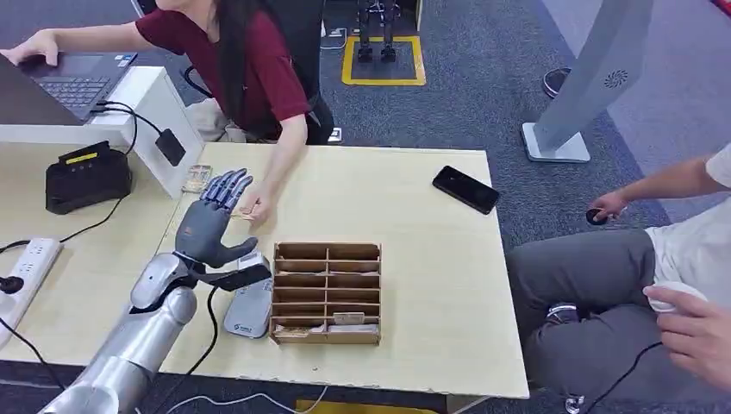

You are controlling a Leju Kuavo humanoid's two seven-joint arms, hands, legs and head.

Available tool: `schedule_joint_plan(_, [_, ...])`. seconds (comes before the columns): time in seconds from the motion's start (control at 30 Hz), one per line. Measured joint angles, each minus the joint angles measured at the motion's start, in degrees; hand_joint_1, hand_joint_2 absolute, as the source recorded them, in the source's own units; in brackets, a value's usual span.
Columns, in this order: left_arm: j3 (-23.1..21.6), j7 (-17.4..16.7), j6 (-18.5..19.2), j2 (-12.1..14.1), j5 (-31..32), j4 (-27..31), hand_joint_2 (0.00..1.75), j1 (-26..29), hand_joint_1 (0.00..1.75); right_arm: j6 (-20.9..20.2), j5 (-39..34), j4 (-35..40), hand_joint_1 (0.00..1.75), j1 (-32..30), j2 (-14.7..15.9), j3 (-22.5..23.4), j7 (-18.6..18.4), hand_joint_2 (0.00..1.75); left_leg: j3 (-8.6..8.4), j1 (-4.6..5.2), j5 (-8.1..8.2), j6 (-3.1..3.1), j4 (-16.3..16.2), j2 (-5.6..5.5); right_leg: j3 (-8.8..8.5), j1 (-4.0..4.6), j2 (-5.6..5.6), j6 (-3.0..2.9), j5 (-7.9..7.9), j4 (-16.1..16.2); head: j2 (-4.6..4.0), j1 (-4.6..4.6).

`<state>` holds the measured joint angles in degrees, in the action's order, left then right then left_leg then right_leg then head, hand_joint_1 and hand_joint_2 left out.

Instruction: Pass the card to the sensor for recognition and then transmit it.

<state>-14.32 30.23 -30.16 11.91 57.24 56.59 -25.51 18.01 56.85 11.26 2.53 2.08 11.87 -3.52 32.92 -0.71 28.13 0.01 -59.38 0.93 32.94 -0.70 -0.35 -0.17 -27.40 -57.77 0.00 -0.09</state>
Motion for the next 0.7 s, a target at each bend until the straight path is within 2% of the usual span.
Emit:
schedule_joint_plan(0.3, [-3.0,-1.4,-3.7,0.6,3.5,-3.2,1.75,-1.2,0.0,-0.3,1.0,0.0,0.0,0.0,-0.3,0.5,0.0,1.75,0.01,0.0,0.0,0.0,0.0,-0.01,0.0,0.0,-0.01,0.0,0.0,0.0,0.0,0.0])
schedule_joint_plan(0.6, [-4.4,-2.1,-5.3,1.4,4.5,-4.7,1.75,-1.7,0.0,-0.2,2.1,0.0,0.0,0.0,-0.3,1.7,0.1,1.75,0.01,0.0,0.0,0.0,0.0,-0.01,0.0,0.0,-0.01,0.0,0.0,0.0,0.0,0.0])
schedule_joint_plan(0.7, [-4.4,-3.3,-6.1,1.5,4.3,-4.8,1.75,-1.7,0.0,-0.2,2.2,0.0,0.0,0.0,-0.3,1.9,0.1,1.75,0.01,0.0,0.0,0.0,0.0,-0.02,0.01,0.0,-0.01,0.0,0.0,0.0,0.0,0.0])
